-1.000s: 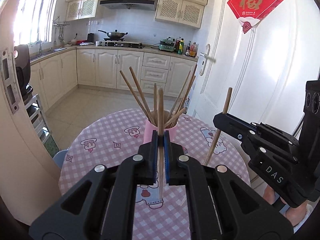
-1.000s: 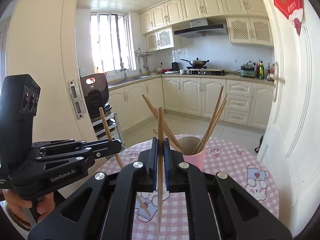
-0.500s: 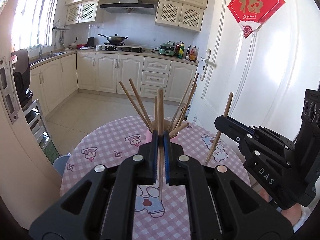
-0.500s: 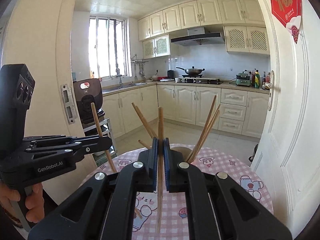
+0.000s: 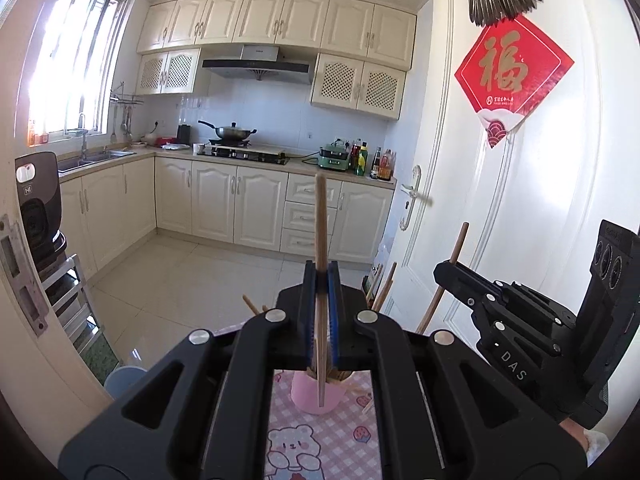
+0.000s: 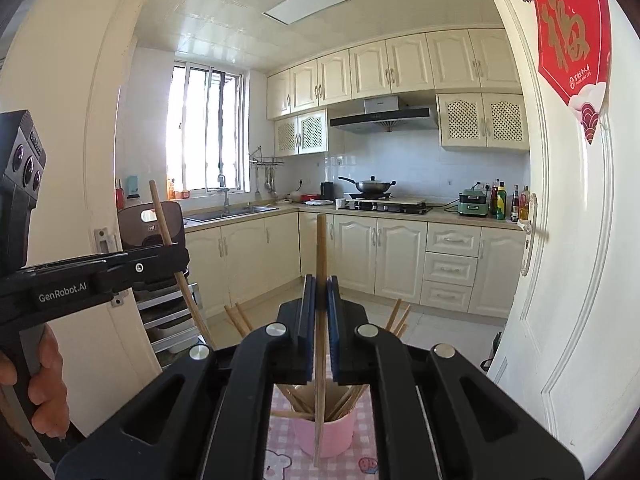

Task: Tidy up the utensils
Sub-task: 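Lower the left tool's chopstick into the pink cup while the right tool lowers its chopstick in, then open the left tool to release its chopstick while the right tool releases its chopstick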

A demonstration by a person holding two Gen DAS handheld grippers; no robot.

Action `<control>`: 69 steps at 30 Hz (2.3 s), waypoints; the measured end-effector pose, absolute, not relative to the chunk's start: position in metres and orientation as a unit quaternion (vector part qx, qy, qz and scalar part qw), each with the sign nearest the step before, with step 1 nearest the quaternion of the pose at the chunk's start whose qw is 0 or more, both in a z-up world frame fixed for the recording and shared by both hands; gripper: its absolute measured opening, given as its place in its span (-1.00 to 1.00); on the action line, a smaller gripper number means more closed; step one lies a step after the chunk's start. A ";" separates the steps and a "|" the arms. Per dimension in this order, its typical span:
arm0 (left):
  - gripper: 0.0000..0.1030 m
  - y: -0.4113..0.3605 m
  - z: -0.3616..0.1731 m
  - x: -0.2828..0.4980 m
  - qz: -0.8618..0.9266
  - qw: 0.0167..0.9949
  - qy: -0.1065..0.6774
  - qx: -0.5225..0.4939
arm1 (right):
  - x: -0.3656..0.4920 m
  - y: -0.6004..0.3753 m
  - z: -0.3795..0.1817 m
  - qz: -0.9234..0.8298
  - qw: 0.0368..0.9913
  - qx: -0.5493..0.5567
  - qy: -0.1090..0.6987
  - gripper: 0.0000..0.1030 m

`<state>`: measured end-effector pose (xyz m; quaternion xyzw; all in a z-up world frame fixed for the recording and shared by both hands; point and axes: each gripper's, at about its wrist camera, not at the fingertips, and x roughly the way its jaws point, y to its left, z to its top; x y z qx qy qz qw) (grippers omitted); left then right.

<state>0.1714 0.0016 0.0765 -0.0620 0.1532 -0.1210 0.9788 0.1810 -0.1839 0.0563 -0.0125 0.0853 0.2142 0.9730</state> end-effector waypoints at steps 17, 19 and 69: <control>-0.89 -0.005 0.051 0.218 -0.132 0.977 0.136 -0.096 | 0.208 -0.181 0.058 0.205 0.978 -0.006 0.049 -0.92; -0.89 -0.006 0.045 0.220 -0.134 0.977 0.137 -0.095 | 0.208 -0.181 0.058 0.205 0.978 -0.004 0.045 -0.92; 0.26 -0.023 -0.004 0.228 -0.059 0.977 0.206 -0.004 | 0.217 -0.170 0.009 0.203 0.974 -0.004 0.100 -0.91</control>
